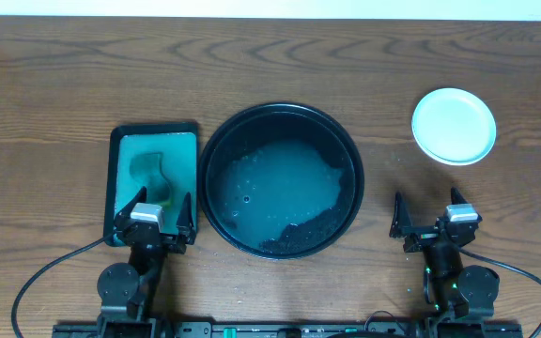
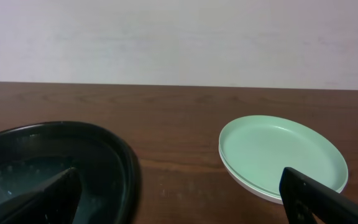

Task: Clean dirty plates on tray and stack at the side

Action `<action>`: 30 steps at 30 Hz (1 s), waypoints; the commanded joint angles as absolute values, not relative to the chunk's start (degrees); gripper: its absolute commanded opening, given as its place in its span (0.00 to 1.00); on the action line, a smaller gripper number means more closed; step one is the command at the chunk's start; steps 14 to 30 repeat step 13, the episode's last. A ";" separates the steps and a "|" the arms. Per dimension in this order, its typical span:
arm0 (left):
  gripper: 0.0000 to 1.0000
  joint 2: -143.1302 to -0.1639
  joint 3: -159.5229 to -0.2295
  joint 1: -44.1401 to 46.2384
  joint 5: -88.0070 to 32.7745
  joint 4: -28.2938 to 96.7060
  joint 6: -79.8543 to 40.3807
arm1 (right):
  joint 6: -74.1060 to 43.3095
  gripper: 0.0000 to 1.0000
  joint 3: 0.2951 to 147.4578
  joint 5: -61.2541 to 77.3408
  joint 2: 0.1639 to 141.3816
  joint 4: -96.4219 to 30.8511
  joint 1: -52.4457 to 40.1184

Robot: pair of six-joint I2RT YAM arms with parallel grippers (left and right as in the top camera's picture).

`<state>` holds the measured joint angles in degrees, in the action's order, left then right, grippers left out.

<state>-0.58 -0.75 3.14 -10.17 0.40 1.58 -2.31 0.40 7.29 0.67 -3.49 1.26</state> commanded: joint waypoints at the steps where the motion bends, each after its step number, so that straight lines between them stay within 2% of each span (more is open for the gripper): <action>1: 0.81 -0.23 -0.23 3.36 -12.43 2.96 2.35 | -1.63 0.99 0.30 7.77 0.30 -3.66 1.41; 30: 0.81 -0.23 -0.23 3.36 -12.43 2.96 2.35 | -1.63 0.99 0.30 7.77 0.30 -3.66 1.41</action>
